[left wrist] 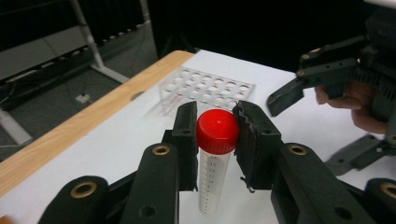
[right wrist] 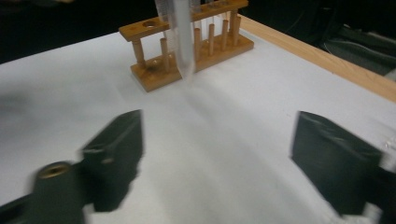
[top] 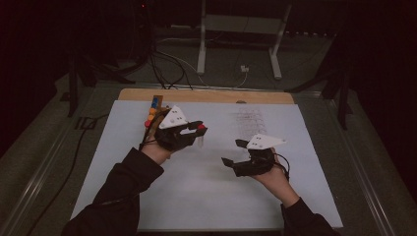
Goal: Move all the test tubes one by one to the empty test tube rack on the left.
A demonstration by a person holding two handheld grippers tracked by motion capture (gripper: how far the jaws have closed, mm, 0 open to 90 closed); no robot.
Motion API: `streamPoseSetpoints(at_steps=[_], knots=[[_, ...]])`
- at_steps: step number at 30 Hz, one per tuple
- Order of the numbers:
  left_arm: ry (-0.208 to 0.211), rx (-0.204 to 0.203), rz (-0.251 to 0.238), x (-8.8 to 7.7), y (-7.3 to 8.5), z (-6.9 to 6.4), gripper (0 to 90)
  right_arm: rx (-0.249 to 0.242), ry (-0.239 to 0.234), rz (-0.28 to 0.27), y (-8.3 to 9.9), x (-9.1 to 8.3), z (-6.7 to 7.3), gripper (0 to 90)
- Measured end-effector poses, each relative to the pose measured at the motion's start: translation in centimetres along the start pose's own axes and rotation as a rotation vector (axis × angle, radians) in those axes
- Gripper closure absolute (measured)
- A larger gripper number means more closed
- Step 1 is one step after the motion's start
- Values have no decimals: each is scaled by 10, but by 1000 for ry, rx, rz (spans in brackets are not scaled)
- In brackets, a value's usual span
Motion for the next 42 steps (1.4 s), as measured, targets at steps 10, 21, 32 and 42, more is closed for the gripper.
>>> streamPoseSetpoints(at_steps=[10,21,32,42], knots=[[-102,-37,8,-38,9,25,716,45,-21,-20,2,-7,-8,0],[-205,-66,34,-74,25,47,716,20,-20,-16,1,-6,-3,0],[-295,-114,56,-89,49,66,716,14,-22,-16,2,-7,-3,0],[-312,-169,84,-79,80,72,716,9,-19,-14,3,-8,-4,0]])
Point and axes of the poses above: each handheld gripper's, and its own axes: x roughly forward along the jaws, y roughly out of its underside, z roughly to its left, the point moved 1 cm from there along x, roughly forward along the jaws, and after that the axes turned 7 degrees about x, right-handed, at the moved point
